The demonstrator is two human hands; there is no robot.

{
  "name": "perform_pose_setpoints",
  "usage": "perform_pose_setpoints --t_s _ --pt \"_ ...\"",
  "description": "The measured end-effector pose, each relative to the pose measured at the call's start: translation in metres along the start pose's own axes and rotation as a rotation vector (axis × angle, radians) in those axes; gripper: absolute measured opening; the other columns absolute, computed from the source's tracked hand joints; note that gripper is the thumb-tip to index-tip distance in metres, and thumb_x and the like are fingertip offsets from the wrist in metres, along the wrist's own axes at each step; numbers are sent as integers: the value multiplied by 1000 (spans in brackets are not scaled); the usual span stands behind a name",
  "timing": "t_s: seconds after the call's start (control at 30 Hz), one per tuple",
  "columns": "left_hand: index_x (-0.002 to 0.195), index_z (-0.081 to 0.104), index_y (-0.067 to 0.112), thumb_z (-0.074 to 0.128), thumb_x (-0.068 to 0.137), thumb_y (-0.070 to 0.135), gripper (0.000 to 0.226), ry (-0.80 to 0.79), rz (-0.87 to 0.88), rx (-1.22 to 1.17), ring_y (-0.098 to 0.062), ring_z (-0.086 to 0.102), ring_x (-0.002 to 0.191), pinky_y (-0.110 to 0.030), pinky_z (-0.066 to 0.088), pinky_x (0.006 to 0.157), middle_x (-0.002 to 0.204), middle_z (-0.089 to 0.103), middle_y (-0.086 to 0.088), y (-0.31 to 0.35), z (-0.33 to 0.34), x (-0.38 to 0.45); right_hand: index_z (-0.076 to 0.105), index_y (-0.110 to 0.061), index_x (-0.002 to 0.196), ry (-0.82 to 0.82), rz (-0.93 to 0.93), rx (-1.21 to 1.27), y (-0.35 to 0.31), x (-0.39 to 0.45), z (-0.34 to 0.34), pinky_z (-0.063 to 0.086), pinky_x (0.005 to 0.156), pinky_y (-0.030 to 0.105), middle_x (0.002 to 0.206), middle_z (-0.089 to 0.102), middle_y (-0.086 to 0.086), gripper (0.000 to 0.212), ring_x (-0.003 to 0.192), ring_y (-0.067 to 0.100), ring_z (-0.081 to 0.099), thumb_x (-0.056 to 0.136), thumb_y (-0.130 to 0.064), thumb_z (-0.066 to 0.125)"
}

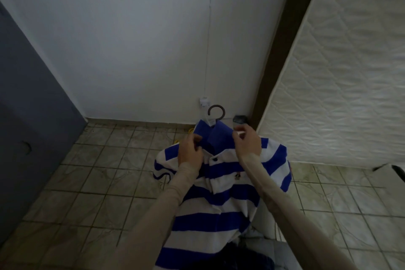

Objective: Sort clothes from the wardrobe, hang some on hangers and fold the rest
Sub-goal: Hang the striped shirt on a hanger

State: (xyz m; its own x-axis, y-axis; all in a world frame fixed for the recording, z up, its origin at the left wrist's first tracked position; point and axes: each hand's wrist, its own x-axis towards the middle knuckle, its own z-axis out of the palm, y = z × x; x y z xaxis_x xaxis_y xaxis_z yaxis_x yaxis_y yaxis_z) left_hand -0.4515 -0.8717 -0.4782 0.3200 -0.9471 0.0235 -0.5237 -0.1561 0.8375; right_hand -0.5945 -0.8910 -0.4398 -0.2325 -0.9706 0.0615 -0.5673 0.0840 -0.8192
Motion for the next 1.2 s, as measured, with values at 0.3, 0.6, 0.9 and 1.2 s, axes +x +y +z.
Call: perform_pose_setpoints --t_s 0.3,0.6,0.9,1.2 --pt "138 35 10 43 97 38 51 -280 -234 405 -32 41 127 -45 34 105 139 44 -15 0 -4 48 34 -20 139 -415 17 -549 -15 49 27 22 110 49 144 41 8 70 132 30 37 83 -58 53" --pt "129 50 8 60 90 28 45 -203 -162 280 -29 55 112 -36 44 91 122 59 -13 3 -12 53 36 -16 135 -424 -9 -489 -22 44 26 31 105 44 138 45 9 65 126 29 44 86 -54 54" --pt "105 61 0 59 89 7 17 -168 30 -73 -20 53 79 -26 38 62 90 59 -9 11 -39 35 47 -6 128 -404 -164 -251 -47 30 4 38 101 36 128 53 14 35 120 29 49 93 -3 45" --pt "104 62 2 58 90 9 16 -61 190 -39 -19 53 85 -24 36 68 95 63 -12 64 -87 26 54 -6 121 -417 -251 -3 -104 10 -47 37 94 29 124 57 9 30 116 24 51 95 -21 52"
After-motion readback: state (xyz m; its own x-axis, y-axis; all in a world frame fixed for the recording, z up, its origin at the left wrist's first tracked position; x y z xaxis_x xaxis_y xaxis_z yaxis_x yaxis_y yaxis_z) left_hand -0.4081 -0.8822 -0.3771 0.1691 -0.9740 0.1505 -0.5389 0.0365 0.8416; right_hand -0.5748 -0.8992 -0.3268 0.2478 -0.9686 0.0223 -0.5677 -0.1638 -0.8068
